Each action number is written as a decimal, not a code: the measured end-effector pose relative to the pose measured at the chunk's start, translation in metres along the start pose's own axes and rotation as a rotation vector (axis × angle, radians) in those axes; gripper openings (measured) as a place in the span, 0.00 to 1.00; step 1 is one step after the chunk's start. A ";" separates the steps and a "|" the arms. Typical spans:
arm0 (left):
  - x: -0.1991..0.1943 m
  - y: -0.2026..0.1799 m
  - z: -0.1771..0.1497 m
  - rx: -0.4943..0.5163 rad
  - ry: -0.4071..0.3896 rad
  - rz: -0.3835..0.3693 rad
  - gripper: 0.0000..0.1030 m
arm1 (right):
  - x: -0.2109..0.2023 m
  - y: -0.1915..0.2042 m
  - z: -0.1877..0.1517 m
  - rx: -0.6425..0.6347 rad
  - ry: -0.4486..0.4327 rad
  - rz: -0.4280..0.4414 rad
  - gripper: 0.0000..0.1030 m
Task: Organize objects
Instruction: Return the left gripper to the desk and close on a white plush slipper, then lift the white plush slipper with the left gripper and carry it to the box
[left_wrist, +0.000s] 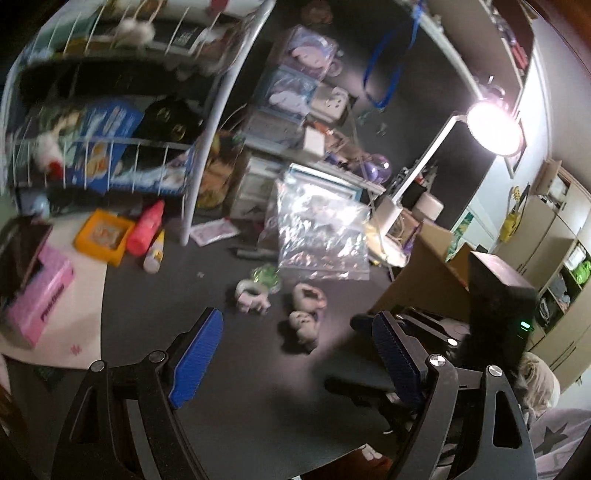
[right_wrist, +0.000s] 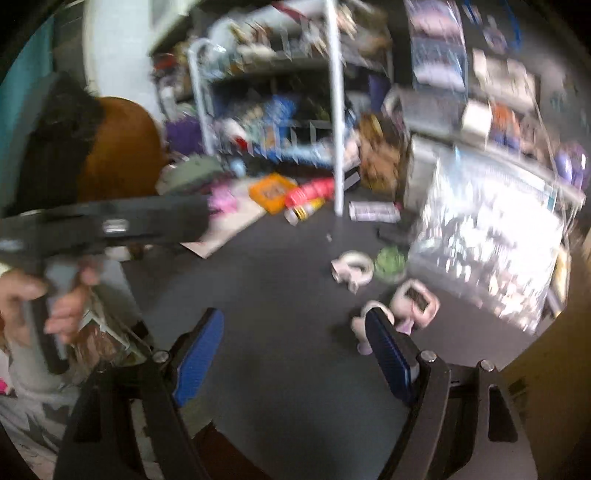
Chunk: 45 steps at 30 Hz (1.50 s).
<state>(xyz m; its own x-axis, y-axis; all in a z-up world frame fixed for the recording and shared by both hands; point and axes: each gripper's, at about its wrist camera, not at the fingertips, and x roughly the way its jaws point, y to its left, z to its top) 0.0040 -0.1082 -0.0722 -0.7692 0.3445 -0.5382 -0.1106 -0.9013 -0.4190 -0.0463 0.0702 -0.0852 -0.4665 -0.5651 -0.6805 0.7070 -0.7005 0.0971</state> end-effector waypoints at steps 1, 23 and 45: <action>0.002 0.003 -0.002 -0.006 0.008 -0.001 0.79 | 0.010 -0.006 -0.002 0.019 0.014 -0.013 0.74; 0.042 0.029 -0.003 -0.058 0.091 -0.006 0.79 | 0.084 -0.046 -0.001 0.021 0.151 -0.134 0.36; 0.020 -0.035 -0.005 0.030 0.057 -0.144 0.78 | -0.005 0.010 0.009 -0.109 -0.056 -0.040 0.21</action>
<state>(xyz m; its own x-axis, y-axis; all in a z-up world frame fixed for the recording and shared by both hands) -0.0045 -0.0687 -0.0715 -0.7071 0.4845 -0.5150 -0.2367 -0.8485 -0.4733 -0.0420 0.0624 -0.0744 -0.5221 -0.5637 -0.6401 0.7397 -0.6728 -0.0108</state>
